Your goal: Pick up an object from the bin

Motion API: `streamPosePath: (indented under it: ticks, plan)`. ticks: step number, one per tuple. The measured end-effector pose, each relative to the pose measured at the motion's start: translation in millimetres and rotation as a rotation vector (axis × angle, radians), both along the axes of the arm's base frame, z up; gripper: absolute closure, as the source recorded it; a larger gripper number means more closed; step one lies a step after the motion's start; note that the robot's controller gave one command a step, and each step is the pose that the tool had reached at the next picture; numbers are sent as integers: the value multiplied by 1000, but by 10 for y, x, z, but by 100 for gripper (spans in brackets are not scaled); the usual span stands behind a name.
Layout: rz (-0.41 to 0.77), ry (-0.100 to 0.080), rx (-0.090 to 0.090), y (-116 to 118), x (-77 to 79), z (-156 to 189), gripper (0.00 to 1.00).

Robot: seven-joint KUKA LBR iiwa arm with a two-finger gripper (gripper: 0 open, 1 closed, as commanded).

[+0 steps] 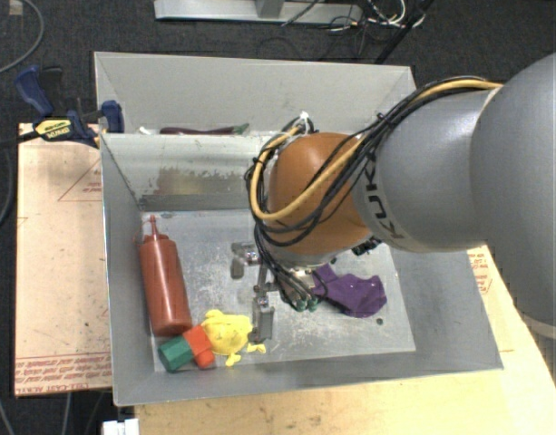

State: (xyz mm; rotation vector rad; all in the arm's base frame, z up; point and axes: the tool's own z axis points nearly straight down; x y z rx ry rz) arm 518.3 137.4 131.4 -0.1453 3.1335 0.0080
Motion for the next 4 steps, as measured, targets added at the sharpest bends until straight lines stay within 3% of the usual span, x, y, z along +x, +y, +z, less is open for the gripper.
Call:
streamPosePath:
  ticks: [1,2,3,4]
  plan:
    - [16,2,-2,-210,-35,-435,0]
    - [119,6,-4,-229,-61,-630,0]
    - [468,-4,-1,222,-1,-603,100]
    - [468,-4,0,221,-1,-603,100]
